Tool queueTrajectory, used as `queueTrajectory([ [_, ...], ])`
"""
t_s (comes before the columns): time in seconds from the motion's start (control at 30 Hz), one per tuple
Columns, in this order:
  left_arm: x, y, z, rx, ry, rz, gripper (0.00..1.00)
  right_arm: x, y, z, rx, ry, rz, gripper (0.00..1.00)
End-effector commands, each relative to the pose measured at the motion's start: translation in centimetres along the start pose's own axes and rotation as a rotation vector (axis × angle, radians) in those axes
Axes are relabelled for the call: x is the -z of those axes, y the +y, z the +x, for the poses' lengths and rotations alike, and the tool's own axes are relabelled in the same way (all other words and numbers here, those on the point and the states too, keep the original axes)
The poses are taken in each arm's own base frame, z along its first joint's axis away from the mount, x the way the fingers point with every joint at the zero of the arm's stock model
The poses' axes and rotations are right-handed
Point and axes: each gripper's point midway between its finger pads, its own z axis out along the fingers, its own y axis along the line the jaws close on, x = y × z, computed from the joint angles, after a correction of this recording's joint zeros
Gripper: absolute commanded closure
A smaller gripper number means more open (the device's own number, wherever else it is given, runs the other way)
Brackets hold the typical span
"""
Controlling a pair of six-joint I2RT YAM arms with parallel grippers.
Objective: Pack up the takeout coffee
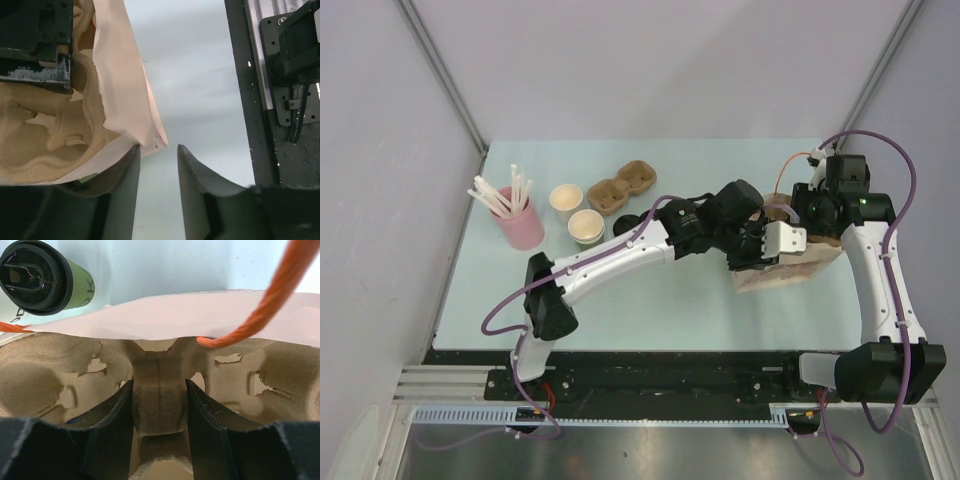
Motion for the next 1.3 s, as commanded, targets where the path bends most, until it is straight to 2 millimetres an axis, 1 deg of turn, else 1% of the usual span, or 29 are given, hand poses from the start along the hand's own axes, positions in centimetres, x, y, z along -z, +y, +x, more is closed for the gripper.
queueTrajectory([
  [0.0,0.5,-1.1,-0.7,-0.099,-0.038,0.047,0.71,0.4,0.7,1.6,-0.055,0.063,-0.035,0.88],
  [0.07,0.4,-1.7,-0.2,-0.103,-0.038,0.077,0.85,0.2,0.5,1.3,-0.056,0.053,-0.028,0.89],
  [0.1,0.3,-2.0,-0.1,-0.108,-0.04,0.094,0.99,0.2,0.4,1.1,-0.058,0.043,-0.022,0.9],
  [0.17,0.9,-2.1,-0.4,-0.119,-0.059,0.108,0.99,0.1,0.1,0.9,-0.059,0.034,-0.003,0.9],
  [0.2,1.1,-3.0,-0.8,-0.13,-0.089,0.159,1.0,0.1,0.1,0.8,-0.057,0.031,-0.001,0.9],
  [0.23,1.5,-3.3,-1.2,-0.132,-0.114,0.184,1.0,0.0,-0.2,0.8,-0.053,0.029,0.012,0.9],
  [0.27,2.4,-3.3,-1.7,-0.13,-0.145,0.201,1.0,0.1,-0.4,0.8,-0.045,0.029,0.018,0.9],
  [0.37,3.5,-4.0,-2.5,-0.098,-0.205,0.277,1.0,0.1,-1.0,0.9,-0.053,0.034,0.042,0.9],
  [0.47,3.9,-3.7,-3.1,-0.092,-0.219,0.274,1.0,0.1,-1.2,0.9,-0.058,0.036,0.048,0.9],
  [0.53,4.4,-3.0,-3.9,-0.096,-0.225,0.236,1.0,0.3,-0.9,1.1,-0.057,0.038,0.035,0.9],
  [0.57,4.7,-2.7,-4.2,-0.101,-0.226,0.219,0.98,0.4,-0.7,1.2,-0.05,0.039,0.029,0.9],
  [0.6,5.5,-2.3,-5.3,-0.134,-0.247,0.196,0.82,0.5,-0.5,1.2,-0.044,0.039,0.022,0.9],
  [0.67,6.2,-1.8,-6.1,-0.166,-0.254,0.166,0.62,0.5,-0.3,1.2,-0.041,0.038,0.01,0.9],
  [0.7,6.8,-1.2,-7.2,-0.194,-0.275,0.141,0.44,0.6,-0.2,1.2,-0.041,0.039,0.007,0.9],
  [0.73,6.5,-0.8,-7.3,-0.201,-0.27,0.125,0.36,0.7,-0.2,1.2,-0.041,0.039,0.007,0.89],
  [0.77,6.3,-0.2,-7.3,-0.213,-0.264,0.102,0.27,0.7,-0.2,1.3,-0.041,0.037,0.005,0.89],
  [0.8,6.3,0.2,-7.6,-0.221,-0.267,0.087,0.23,0.7,-0.2,1.3,-0.038,0.039,0.006,0.89],
  [0.83,5.1,0.6,-7.0,-0.217,-0.248,0.086,0.21,0.7,-0.2,1.4,-0.038,0.04,0.006,0.9],
  [0.87,4.5,0.9,-6.7,-0.21,-0.239,0.082,0.18,0.7,-0.2,1.4,-0.038,0.042,0.006,0.9],
  [0.9,4.3,1.5,-6.8,-0.211,-0.233,0.062,0.18,0.8,-0.2,1.5,-0.038,0.045,0.005,0.89],
  [0.93,3.2,1.6,-6.1,-0.206,-0.215,0.066,0.18,0.8,-0.2,1.5,-0.036,0.045,0.005,0.9],
  [1.03,2.3,2.1,-5.3,-0.199,-0.187,0.053,0.19,0.9,-0.2,1.6,-0.034,0.048,0.008,0.89],
  [1.1,1.3,2.3,-4.1,-0.187,-0.154,0.05,0.2,1.0,-0.2,1.6,-0.032,0.046,0.01,0.89],
  [1.2,0.3,2.6,-3.1,-0.19,-0.116,0.031,0.21,1.0,-0.2,1.6,-0.03,0.045,0.01,0.89],
  [1.27,-0.2,2.7,-2.3,-0.19,-0.094,0.027,0.25,1.0,-0.2,1.6,-0.033,0.045,0.007,0.89],
])
